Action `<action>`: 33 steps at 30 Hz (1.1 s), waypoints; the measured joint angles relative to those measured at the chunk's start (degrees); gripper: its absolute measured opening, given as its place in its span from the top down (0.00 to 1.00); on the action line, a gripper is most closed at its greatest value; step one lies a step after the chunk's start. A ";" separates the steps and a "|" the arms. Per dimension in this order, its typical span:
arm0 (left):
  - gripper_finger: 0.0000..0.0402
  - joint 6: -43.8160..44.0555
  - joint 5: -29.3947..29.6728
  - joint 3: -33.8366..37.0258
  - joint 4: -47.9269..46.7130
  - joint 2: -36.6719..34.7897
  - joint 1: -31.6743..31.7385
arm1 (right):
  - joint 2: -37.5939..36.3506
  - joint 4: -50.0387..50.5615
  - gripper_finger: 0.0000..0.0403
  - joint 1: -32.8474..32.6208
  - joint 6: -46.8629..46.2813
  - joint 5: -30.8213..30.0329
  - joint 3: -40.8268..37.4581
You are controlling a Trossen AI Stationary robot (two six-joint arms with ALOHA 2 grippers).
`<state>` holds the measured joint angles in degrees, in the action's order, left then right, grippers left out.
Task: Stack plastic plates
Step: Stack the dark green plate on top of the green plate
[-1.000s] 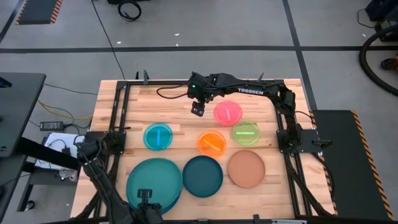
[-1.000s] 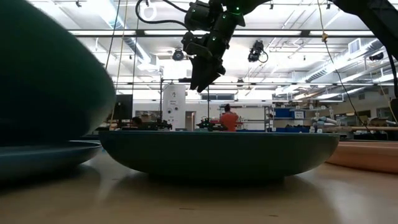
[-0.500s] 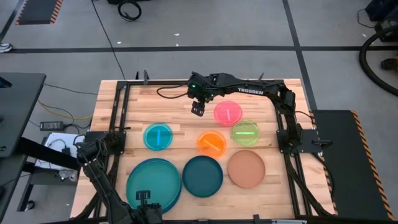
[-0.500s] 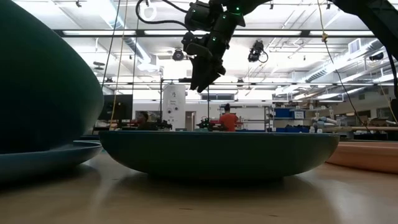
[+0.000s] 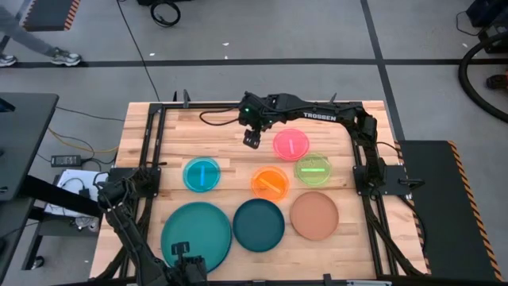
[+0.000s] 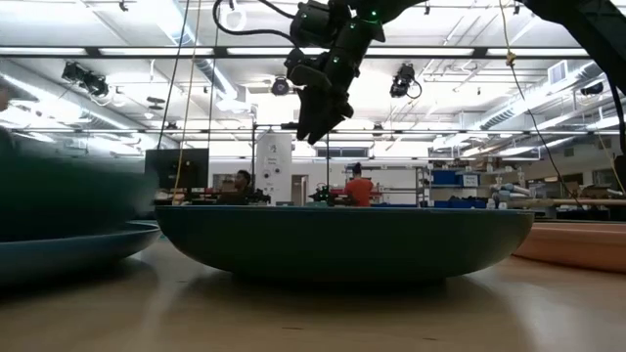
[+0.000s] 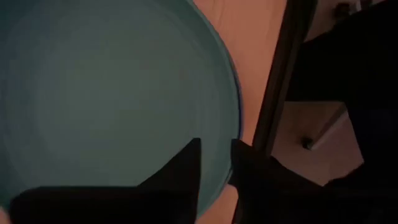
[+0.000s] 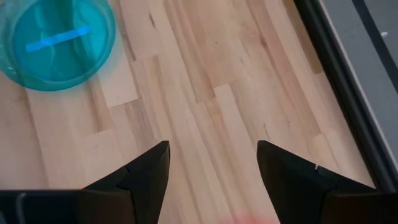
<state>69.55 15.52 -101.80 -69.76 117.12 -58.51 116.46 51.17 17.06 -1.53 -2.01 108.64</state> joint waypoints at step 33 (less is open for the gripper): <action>0.65 -20.61 16.48 0.07 -14.79 -2.49 1.19 | -1.12 9.02 0.38 -17.28 -0.84 0.49 -7.52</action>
<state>48.94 32.00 -101.73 -84.54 114.63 -57.33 115.35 60.20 -0.22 -2.37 -1.52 101.12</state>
